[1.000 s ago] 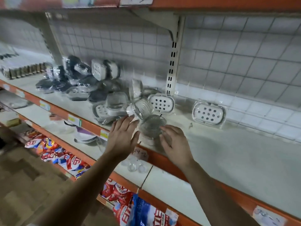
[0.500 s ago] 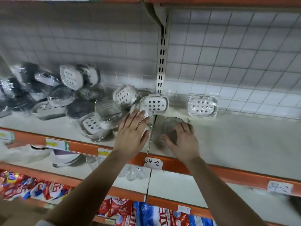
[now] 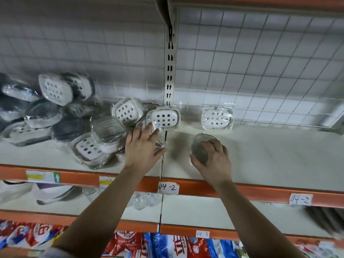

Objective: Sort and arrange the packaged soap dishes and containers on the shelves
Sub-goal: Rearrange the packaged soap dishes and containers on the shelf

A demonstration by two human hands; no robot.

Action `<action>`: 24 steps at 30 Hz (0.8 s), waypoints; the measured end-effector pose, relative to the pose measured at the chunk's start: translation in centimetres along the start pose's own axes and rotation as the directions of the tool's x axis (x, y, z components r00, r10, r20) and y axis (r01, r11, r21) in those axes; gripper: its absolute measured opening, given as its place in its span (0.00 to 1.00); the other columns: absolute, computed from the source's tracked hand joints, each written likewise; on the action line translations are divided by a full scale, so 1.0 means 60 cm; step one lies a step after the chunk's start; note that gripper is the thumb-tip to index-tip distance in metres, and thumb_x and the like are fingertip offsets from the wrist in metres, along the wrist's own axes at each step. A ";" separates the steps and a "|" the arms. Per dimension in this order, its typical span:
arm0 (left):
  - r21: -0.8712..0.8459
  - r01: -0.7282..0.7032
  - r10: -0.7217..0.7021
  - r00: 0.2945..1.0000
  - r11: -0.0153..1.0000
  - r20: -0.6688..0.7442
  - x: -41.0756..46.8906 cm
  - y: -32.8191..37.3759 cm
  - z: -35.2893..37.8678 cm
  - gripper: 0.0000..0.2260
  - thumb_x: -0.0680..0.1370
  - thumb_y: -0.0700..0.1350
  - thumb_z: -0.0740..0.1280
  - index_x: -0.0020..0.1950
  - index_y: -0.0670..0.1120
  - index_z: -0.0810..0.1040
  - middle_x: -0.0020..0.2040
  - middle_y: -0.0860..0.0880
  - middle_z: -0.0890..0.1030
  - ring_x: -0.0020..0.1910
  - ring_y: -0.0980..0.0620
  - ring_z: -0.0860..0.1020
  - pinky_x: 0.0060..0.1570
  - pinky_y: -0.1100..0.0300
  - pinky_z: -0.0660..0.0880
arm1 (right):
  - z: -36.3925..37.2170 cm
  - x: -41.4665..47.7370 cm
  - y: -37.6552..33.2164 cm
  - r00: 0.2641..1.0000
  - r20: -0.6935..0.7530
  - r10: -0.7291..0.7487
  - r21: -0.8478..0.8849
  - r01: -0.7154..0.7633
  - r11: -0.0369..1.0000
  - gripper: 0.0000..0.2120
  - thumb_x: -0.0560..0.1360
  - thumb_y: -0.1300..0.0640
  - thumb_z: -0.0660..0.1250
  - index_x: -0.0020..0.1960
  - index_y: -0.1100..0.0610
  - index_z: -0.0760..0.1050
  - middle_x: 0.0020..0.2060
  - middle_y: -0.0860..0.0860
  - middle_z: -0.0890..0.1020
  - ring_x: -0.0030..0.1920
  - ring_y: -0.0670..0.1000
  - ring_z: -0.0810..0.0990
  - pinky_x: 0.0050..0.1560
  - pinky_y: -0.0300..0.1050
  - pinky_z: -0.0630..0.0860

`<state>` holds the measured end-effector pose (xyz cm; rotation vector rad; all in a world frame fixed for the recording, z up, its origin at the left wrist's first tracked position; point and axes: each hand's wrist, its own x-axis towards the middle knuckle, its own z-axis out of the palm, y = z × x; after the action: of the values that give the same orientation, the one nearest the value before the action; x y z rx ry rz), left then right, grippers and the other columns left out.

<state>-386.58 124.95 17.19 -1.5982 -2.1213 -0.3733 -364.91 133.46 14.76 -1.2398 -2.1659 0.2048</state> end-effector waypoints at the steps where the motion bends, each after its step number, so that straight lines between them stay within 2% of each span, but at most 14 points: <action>1: -0.015 0.013 -0.013 1.000 1.000 0.026 0.001 -0.001 0.001 0.28 0.70 0.62 0.73 0.63 0.46 0.79 0.66 0.42 0.76 0.66 0.36 0.71 0.62 0.41 0.68 | 0.001 -0.001 0.000 1.000 -0.013 -0.008 -0.014 0.007 1.000 0.25 0.69 0.38 0.69 0.60 0.52 0.76 0.61 0.53 0.75 0.60 0.61 0.72 0.54 0.54 0.76; 6: -0.074 0.003 0.000 0.999 0.997 0.036 0.003 -0.004 0.002 0.25 0.69 0.59 0.75 0.59 0.44 0.82 0.62 0.44 0.80 0.63 0.36 0.75 0.57 0.42 0.73 | 0.003 0.000 -0.003 0.999 0.020 0.029 -0.107 -0.026 0.994 0.29 0.67 0.32 0.67 0.60 0.50 0.74 0.62 0.50 0.74 0.60 0.60 0.71 0.50 0.54 0.78; 9: -0.124 -0.023 0.017 0.999 0.992 -0.045 -0.006 0.001 0.001 0.24 0.69 0.58 0.75 0.57 0.43 0.83 0.60 0.43 0.81 0.61 0.37 0.77 0.54 0.42 0.75 | -0.003 0.000 -0.003 0.999 0.032 0.042 -0.043 -0.041 0.998 0.27 0.68 0.36 0.71 0.60 0.50 0.75 0.62 0.50 0.74 0.62 0.59 0.71 0.53 0.53 0.77; 14: -0.271 -0.048 -0.008 0.979 0.961 -0.202 -0.039 0.034 -0.015 0.22 0.71 0.57 0.74 0.57 0.44 0.83 0.59 0.44 0.82 0.59 0.39 0.79 0.54 0.44 0.77 | -0.047 -0.035 0.004 0.996 -0.079 0.045 0.149 -0.033 0.988 0.23 0.68 0.45 0.75 0.59 0.54 0.78 0.60 0.51 0.77 0.60 0.58 0.75 0.56 0.52 0.77; 20: -0.405 -0.098 0.003 0.973 0.909 -0.230 -0.087 0.122 -0.038 0.23 0.74 0.60 0.68 0.58 0.43 0.83 0.60 0.44 0.81 0.59 0.41 0.79 0.54 0.44 0.78 | -0.118 -0.103 0.049 0.986 -0.145 0.086 0.149 -0.064 0.987 0.24 0.68 0.51 0.77 0.60 0.59 0.77 0.59 0.55 0.78 0.62 0.59 0.72 0.60 0.53 0.73; 24: -0.491 -0.144 0.007 0.963 0.859 -0.270 -0.125 0.209 -0.062 0.21 0.73 0.55 0.72 0.57 0.41 0.83 0.60 0.42 0.81 0.58 0.41 0.80 0.55 0.45 0.78 | -0.172 -0.174 0.097 0.963 -0.226 0.146 0.136 -0.118 0.984 0.22 0.67 0.51 0.76 0.57 0.61 0.79 0.57 0.55 0.79 0.61 0.60 0.71 0.61 0.51 0.69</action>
<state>-372.23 120.58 15.90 -1.7801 -1.8386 -1.1301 -350.87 126.38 15.84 -1.2721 -1.8438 0.2294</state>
